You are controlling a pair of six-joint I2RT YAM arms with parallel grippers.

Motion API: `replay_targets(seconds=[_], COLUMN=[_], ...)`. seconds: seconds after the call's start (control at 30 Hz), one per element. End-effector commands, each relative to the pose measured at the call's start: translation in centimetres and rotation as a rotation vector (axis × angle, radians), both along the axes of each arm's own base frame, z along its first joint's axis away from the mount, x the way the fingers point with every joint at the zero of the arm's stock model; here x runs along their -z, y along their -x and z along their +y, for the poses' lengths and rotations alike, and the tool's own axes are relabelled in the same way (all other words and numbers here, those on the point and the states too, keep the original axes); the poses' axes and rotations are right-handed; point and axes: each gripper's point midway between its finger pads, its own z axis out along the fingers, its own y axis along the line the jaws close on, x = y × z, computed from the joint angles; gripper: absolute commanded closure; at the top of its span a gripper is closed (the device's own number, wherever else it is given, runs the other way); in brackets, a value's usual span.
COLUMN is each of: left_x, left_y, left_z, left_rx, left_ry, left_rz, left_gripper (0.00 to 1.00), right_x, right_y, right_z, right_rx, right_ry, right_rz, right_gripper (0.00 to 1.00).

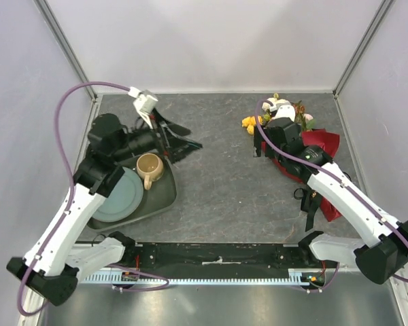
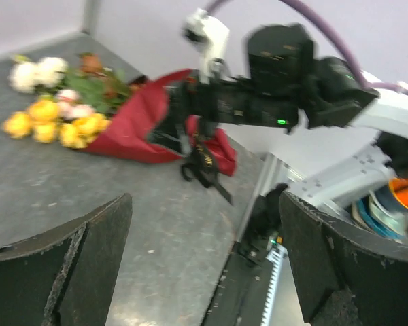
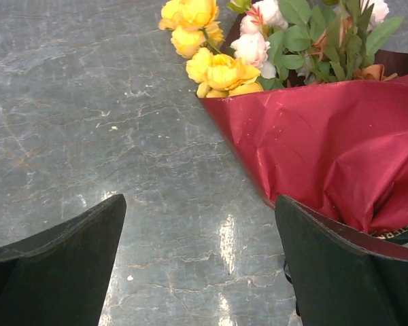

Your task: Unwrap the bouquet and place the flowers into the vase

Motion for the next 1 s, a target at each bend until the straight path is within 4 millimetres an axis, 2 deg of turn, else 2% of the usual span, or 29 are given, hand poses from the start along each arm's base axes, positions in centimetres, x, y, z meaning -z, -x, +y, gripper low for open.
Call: replay_targets(seconds=[0.0,0.07,0.1,0.13,0.17,0.2,0.23,0.27,0.3,0.37,0.4,0.43,0.5,0.6,0.63,0.67,0.8,0.93,0.97], left_x=[2.1,3.8,5.5,6.3,7.0,8.2,8.6,9.2,10.1,11.2,12.2,12.8,14.2,15.2,15.4,15.5,15.9,16.3,16.6], left_y=[1.3,2.4,2.2,2.4,3.0,3.1,3.3,3.9,4.3,5.4,5.8,6.0,6.9,7.8,7.8,7.9,8.0,8.0,8.0], left_z=[-5.3,-7.8,-8.9,-9.5,-10.4,-10.9,-11.2,-11.7,-11.9,-12.7,-12.8,-13.1,-13.3,-13.4,-13.2,-13.0,-12.4,-12.0,-11.9], left_rx=[0.103,0.15,0.161,0.167,0.175,0.182,0.187,0.196,0.203,0.229,0.236,0.242,0.266,0.292,0.29,0.287,0.268,0.252,0.249], left_ry=[-0.036,-0.074,-0.116,-0.137,-0.159,-0.188,-0.196,-0.206,-0.221,-0.234,-0.247,-0.252,-0.264,-0.265,-0.268,-0.269,-0.275,-0.276,-0.281], left_rz=[0.027,0.054,0.075,0.081,0.086,0.102,0.107,0.119,0.134,0.146,0.16,0.164,0.186,0.206,0.207,0.205,0.198,0.198,0.202], left_gripper=[0.05,0.06,0.06,0.06,0.07,0.08,0.08,0.08,0.08,0.09,0.09,0.09,0.09,0.09,0.09,0.09,0.09,0.09,0.09], right_x=[1.8,3.1,4.1,5.1,5.1,4.8,5.2,4.7,4.7,5.1,5.7,6.9,7.8,10.2,10.6,11.8,14.8,15.4,15.4], right_y=[-1.7,-2.8,-3.8,-3.9,-4.7,-4.9,-4.7,-4.9,-4.8,-4.6,-3.9,-3.4,-3.0,-3.0,-3.3,-3.7,-5.4,-6.6,-6.9], right_z=[-2.1,-4.1,-6.9,-7.9,-8.6,-11.0,-12.1,-13.6,-16.1,-18.6,-22.2,-23.3,-26.1,-26.9,-26.7,-26.2,-22.9,-18.7,-16.4], right_rx=[0.157,0.244,0.34,0.376,0.396,0.471,0.526,0.583,0.658,0.743,0.845,0.874,0.941,0.937,0.921,0.89,0.749,0.626,0.56], right_ry=[0.059,0.048,-0.002,-0.048,-0.098,-0.109,-0.116,-0.108,-0.114,-0.161,-0.183,-0.211,-0.294,-0.34,-0.348,-0.361,-0.476,-0.476,-0.493], right_rz=[0.004,0.039,0.066,0.088,0.063,0.031,0.018,-0.019,-0.035,-0.053,-0.057,-0.04,-0.06,-0.021,-0.01,0.027,0.115,0.148,0.164], right_gripper=[0.02,0.02,0.02,0.02,0.02,0.02,0.02,0.02,0.02,0.02,0.02,0.02,0.02,0.02,0.02,0.02,0.02,0.02,0.02])
